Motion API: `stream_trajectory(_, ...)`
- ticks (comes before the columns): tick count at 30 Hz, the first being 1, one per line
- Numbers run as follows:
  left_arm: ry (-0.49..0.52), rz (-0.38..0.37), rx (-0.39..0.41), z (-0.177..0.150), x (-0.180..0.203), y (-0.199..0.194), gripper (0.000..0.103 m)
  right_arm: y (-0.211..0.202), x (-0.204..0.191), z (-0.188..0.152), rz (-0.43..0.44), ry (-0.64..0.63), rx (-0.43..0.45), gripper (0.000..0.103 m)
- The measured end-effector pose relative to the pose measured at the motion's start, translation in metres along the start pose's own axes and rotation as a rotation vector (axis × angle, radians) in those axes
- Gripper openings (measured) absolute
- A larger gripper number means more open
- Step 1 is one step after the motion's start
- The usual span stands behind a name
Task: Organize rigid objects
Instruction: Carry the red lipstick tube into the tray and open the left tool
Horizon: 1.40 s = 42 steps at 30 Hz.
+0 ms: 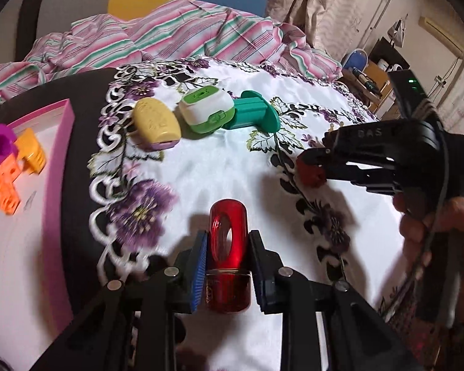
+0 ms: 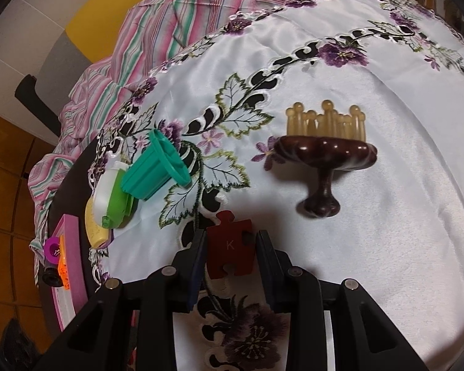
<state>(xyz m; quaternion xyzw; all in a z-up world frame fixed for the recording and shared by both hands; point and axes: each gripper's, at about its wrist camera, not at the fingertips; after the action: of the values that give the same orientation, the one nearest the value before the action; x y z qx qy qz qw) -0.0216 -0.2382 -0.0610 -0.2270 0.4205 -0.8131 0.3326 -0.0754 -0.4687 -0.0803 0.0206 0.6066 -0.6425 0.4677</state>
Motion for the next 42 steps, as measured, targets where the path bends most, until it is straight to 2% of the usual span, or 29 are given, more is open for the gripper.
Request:
stream_trajectory(7, -0.041, -0.002, 0.024, -0.013, -0.025, -0.025, 0.025, 0.003, -0.003, 0.000, 0.017, -0.012, -0.012, 0.033)
stream_trajectory(14, -0.106, -0.013, 0.042, -0.026, -0.058, -0.048, 0.025, 0.003, -0.008, -0.001, -0.008, -0.040, -0.003, 0.033)
stream_trajectory(19, -0.172, 0.041, 0.082, -0.029, -0.095, -0.065, 0.025, -0.009, -0.016, 0.000, 0.047, -0.072, 0.052, 0.033)
stream_trajectory(23, -0.245, 0.087, 0.095, -0.030, -0.131, -0.071, 0.025, -0.015, -0.030, -0.002, 0.051, -0.131, 0.079, 0.033)
stream_trajectory(28, -0.316, 0.134, 0.087, -0.033, -0.171, -0.070, 0.025, -0.014, -0.035, -0.003, 0.042, -0.153, 0.077, 0.033)
stream_trajectory(35, -0.371, 0.201, 0.032, -0.032, -0.216, -0.050, 0.025, -0.014, -0.032, -0.003, 0.023, -0.145, 0.083, 0.033)
stream_trajectory(42, -0.404, 0.238, 0.010, -0.026, -0.239, -0.036, 0.025, -0.013, -0.050, -0.009, -0.043, -0.256, 0.100, 0.033)
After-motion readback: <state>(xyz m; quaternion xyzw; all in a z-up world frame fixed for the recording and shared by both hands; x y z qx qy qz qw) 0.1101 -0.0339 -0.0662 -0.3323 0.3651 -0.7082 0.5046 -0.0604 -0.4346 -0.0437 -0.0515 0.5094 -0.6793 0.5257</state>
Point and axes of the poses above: each gripper's, at about its wrist camera, not at the fingertips, and y roughly the way its jaws point, x to its right, z to its top, and after that the axes turned 11 degrees about z, right-handed
